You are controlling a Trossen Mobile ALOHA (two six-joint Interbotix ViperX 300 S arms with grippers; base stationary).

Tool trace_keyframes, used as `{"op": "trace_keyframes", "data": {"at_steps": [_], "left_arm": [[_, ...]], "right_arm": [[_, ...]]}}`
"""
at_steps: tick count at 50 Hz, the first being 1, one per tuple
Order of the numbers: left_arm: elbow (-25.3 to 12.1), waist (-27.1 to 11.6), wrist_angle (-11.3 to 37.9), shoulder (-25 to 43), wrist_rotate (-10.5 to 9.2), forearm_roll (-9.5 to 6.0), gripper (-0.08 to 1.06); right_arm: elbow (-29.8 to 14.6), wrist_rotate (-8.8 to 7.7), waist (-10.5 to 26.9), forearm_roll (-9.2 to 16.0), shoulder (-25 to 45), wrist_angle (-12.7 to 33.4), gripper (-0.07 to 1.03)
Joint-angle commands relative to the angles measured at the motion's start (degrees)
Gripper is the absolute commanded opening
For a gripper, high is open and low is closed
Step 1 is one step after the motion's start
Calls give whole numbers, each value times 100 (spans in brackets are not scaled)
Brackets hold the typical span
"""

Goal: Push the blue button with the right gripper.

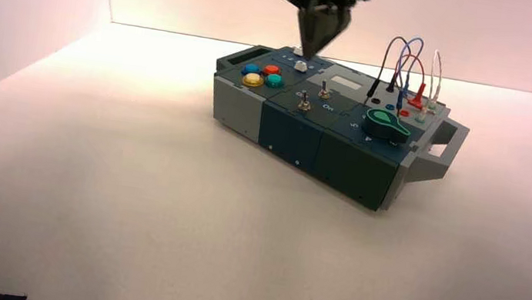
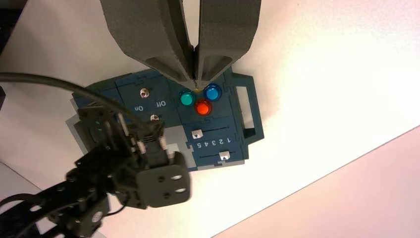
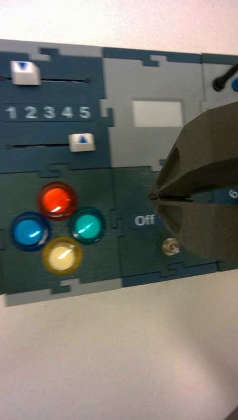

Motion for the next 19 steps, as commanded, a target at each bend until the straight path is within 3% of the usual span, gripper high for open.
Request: {"op": "trace_keyframes", "data": {"at_steps": [1,19], "left_arm": [[-62,18,-26,9,35,-35,-3],[-53,18,-97,105,35,-18,-3]], "right_arm": [[53,9,0,35,-352,-70,-3],[70,18,-18,44,-580,-44,-3]]}}
